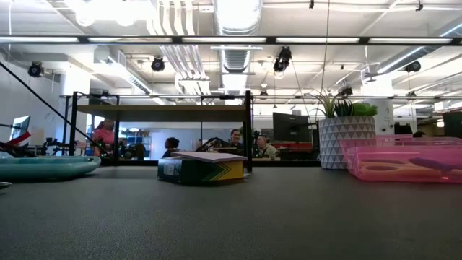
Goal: Pack school essentials
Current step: Put the orange pencil into the pink supply box
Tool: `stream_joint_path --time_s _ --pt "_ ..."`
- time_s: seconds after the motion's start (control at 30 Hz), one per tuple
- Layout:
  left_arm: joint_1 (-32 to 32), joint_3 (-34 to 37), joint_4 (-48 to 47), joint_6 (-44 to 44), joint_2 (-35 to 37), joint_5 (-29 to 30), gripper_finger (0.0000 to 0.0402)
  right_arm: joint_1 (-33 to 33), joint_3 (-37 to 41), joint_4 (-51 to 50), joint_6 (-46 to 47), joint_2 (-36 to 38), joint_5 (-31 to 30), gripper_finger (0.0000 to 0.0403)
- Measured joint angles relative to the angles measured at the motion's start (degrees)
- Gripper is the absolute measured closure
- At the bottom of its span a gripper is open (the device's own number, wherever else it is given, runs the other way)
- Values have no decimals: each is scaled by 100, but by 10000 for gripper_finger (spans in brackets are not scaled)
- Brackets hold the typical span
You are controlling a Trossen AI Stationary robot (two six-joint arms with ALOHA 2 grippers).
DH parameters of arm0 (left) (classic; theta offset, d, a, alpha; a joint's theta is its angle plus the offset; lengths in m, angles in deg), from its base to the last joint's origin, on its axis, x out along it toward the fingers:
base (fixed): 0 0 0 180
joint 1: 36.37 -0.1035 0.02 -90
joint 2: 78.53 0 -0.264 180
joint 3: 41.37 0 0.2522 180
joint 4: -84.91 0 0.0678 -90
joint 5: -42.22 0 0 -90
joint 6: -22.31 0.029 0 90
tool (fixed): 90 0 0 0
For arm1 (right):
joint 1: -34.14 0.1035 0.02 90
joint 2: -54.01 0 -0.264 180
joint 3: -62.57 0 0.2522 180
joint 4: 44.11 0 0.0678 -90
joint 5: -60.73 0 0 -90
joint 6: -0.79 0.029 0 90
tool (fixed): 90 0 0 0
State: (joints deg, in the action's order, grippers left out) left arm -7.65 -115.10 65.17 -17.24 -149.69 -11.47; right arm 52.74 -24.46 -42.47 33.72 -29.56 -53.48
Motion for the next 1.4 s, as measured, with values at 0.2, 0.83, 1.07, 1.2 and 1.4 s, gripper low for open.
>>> stream_joint_path --time_s 0.2,0.83,1.07,1.2,1.4 --pt "-91 4 41 93 0 -17 389 -93 -372 -45 -126 -394 13 184" --pt "-98 7 136 141 0 -10 389 -180 -617 -484 9 -546 -17 361" --pt "-98 7 129 120 0 -10 384 -184 -617 -529 7 -548 -24 386" --pt "-100 21 107 101 0 0 356 -182 -617 -610 11 -540 9 387" --pt "-112 37 137 409 -6 49 279 -201 -618 -1242 44 -346 64 388"
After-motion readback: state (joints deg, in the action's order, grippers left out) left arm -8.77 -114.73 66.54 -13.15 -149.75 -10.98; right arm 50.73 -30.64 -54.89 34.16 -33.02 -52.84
